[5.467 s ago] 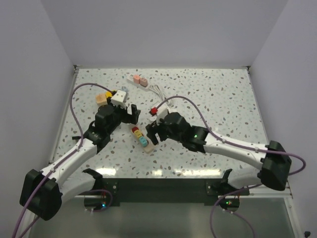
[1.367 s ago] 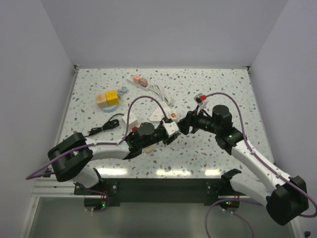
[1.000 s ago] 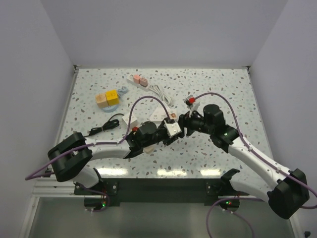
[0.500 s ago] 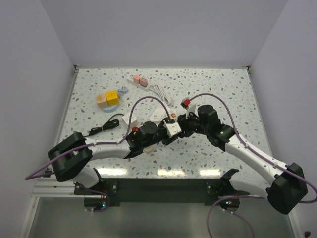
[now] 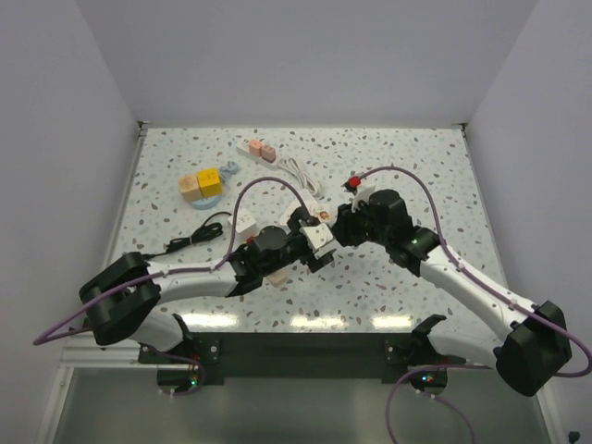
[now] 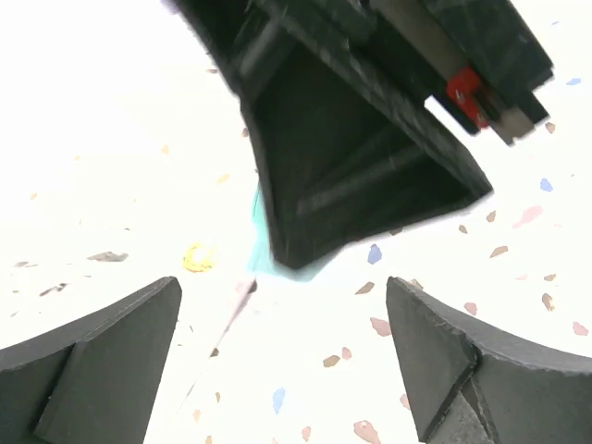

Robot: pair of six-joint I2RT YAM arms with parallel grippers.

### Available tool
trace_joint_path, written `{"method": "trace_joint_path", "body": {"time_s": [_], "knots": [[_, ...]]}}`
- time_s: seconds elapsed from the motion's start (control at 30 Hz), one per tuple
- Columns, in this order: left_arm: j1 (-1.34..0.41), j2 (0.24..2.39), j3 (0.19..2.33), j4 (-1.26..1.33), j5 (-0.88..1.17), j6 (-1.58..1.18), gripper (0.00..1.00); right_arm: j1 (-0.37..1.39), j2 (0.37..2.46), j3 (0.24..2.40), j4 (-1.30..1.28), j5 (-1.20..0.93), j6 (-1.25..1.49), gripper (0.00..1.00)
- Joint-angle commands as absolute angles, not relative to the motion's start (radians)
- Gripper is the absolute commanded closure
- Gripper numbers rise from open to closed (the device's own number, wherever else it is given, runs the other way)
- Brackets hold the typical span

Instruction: Insert the plug

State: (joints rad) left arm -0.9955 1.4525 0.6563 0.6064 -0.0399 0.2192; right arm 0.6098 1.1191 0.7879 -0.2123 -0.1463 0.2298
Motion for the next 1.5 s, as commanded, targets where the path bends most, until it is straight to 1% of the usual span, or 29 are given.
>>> {"method": "trace_joint_path", "body": {"time_s": [0.0, 0.1, 0.13, 0.3, 0.37, 0.57, 0.7, 0.83, 0.93, 1.03, 1.1, 1.27, 1.37, 1.47], "knots": [[-0.997, 1.402, 0.635, 0.651, -0.083, 0.216, 0.02, 0.571, 1.068, 0.864, -0.222, -0.022, 0.204, 1.00], [-0.996, 1.379, 0.609, 0.644, -0.139, 0.239, 0.00, 0.545, 1.057, 0.890, -0.250, 0.050, 0.183, 1.00], [-0.996, 1.381, 0.607, 0.641, -0.190, 0.259, 0.00, 0.535, 1.040, 0.891, -0.253, 0.072, 0.181, 1.00], [-0.971, 1.456, 0.660, 0.633, -0.284, 0.334, 0.00, 0.480, 0.954, 0.865, -0.259, 0.089, 0.176, 1.00], [-0.959, 1.503, 0.678, 0.661, -0.279, 0.363, 0.00, 0.471, 0.925, 0.859, -0.270, 0.089, 0.176, 1.00], [-0.899, 1.646, 0.820, 0.629, -0.215, 0.475, 0.00, 0.460, 0.835, 0.822, -0.293, 0.071, 0.178, 1.00], [-0.861, 1.683, 0.867, 0.608, -0.092, 0.509, 0.00, 0.460, 0.813, 0.813, -0.299, 0.060, 0.176, 1.00], [-0.835, 1.715, 0.923, 0.508, -0.005, 0.525, 0.00, 0.459, 0.799, 0.807, -0.299, 0.041, 0.173, 1.00], [-0.812, 1.723, 0.948, 0.418, 0.115, 0.515, 0.00, 0.459, 0.796, 0.798, -0.291, 0.038, 0.175, 1.00], [-0.796, 1.743, 0.986, 0.355, 0.190, 0.508, 0.01, 0.459, 0.808, 0.793, -0.282, 0.031, 0.175, 1.00], [-0.787, 1.781, 1.031, 0.290, 0.212, 0.505, 0.01, 0.459, 0.816, 0.790, -0.276, 0.021, 0.175, 1.00], [-0.776, 1.859, 1.103, 0.249, 0.192, 0.503, 0.03, 0.457, 0.822, 0.782, -0.267, 0.012, 0.170, 1.00], [-0.776, 1.907, 1.155, 0.201, 0.167, 0.492, 0.06, 0.459, 0.818, 0.781, -0.264, 0.012, 0.170, 1.00], [-0.776, 1.942, 1.189, 0.175, 0.124, 0.471, 0.24, 0.459, 0.812, 0.779, -0.262, 0.012, 0.169, 1.00]]}}
